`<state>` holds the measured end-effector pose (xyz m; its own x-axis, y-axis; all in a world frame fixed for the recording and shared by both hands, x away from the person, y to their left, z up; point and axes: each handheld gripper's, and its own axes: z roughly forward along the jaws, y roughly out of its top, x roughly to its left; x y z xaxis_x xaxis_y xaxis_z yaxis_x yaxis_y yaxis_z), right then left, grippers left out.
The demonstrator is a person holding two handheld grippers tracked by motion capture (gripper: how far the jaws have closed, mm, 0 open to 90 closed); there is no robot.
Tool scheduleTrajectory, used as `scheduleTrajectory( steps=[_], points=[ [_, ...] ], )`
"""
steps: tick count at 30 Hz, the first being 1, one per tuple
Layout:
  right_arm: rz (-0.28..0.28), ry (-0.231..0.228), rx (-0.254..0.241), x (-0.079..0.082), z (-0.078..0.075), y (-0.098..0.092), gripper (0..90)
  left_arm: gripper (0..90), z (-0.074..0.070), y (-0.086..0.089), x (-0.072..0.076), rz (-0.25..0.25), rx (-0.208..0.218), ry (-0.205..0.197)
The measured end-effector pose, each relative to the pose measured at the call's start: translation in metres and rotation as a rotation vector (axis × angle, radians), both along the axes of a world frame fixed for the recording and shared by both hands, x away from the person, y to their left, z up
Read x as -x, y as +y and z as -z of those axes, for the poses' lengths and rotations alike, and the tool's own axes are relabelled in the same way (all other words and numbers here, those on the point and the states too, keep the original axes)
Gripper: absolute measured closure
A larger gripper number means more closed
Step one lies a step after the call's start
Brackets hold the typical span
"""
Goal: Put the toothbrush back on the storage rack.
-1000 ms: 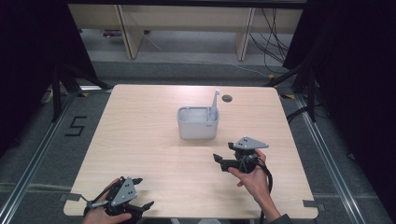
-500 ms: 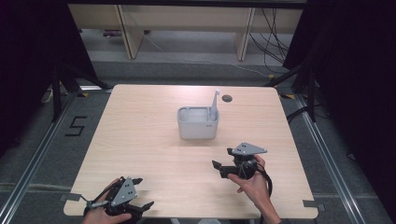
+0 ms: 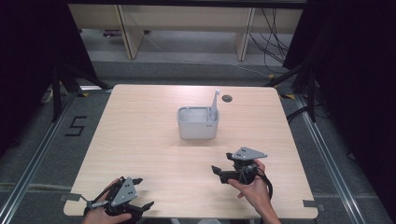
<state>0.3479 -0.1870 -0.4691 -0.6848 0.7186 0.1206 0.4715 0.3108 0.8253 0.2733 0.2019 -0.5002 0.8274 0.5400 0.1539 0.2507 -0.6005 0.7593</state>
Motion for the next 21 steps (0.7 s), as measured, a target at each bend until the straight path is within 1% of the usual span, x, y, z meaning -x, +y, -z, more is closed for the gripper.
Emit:
scheduleTrajectory(
  steps=[1,2,3,4,6,7,8,9,10,11,12,13,14,15,16,17,18,19,20,21],
  points=[
    [-0.010,-0.009,0.004,0.000,0.001,0.000,23.0,14.8,0.000,0.000,0.000,-0.001,0.000,0.001],
    [-0.019,-0.023,0.007,-0.001,0.002,-0.001,23.0,14.8,0.001,0.000,-0.001,-0.003,0.014,-0.009],
    [0.011,0.006,-0.006,0.003,0.002,0.001,22.9,14.8,0.000,0.000,0.000,-0.002,0.004,-0.005],
    [-0.004,-0.011,0.020,0.002,0.001,-0.001,22.9,14.8,0.000,0.000,0.000,-0.001,-0.001,-0.002],
    [0.008,0.011,0.008,0.005,0.002,-0.001,22.9,14.8,0.000,0.000,0.000,-0.001,0.000,0.000],
    [0.001,-0.021,0.021,0.004,0.002,-0.002,22.8,14.8,0.001,0.000,0.000,-0.002,0.012,-0.005],
    [0.000,-0.020,0.021,0.004,0.002,-0.002,22.8,14.8,0.001,0.000,-0.001,-0.004,0.014,-0.009],
    [-0.001,0.004,0.011,0.006,0.002,-0.002,22.8,14.8,0.000,0.000,0.000,-0.003,0.005,-0.004],
    [0.000,0.003,0.013,0.007,0.003,-0.002,22.8,14.8,0.000,0.000,0.000,-0.002,0.000,0.000],
    [-0.008,-0.003,0.019,0.007,0.003,-0.003,22.8,14.8,0.000,0.000,0.000,-0.003,0.008,-0.002],
    [-0.003,0.005,0.005,0.008,0.004,-0.002,22.7,14.8,0.000,0.000,0.000,-0.003,0.000,0.003],
    [-0.017,-0.010,0.023,0.008,0.004,-0.003,22.6,14.8,0.000,0.000,0.000,-0.004,0.002,0.001],
    [-0.011,-0.008,0.023,0.009,0.004,-0.002,22.6,14.8,0.000,0.000,0.000,-0.003,0.002,0.001],
    [-0.005,0.014,0.020,0.011,0.004,-0.002,22.5,14.8,0.000,0.000,0.000,-0.002,-0.001,-0.001],
    [-0.011,0.019,0.022,0.011,0.005,-0.002,22.4,14.8,0.000,0.000,0.000,-0.001,-0.002,-0.001],
    [-0.017,-0.004,0.034,0.011,0.005,-0.002,22.4,14.8,0.000,0.000,0.000,-0.001,0.000,0.000],
    [-0.019,0.007,0.020,0.012,0.005,-0.001,22.4,14.8,0.000,0.000,0.000,-0.003,0.001,0.001],
    [-0.038,0.007,0.022,0.012,0.006,-0.001,22.4,14.8,0.000,0.000,0.000,-0.005,0.002,0.000],
    [-0.031,0.016,0.020,0.014,0.006,-0.001,22.3,14.8,0.000,0.000,0.000,-0.004,0.001,-0.001],
    [-0.012,0.029,0.018,0.017,0.005,0.000,22.2,14.8,0.001,0.000,0.000,-0.004,0.015,-0.010]
  ],
)
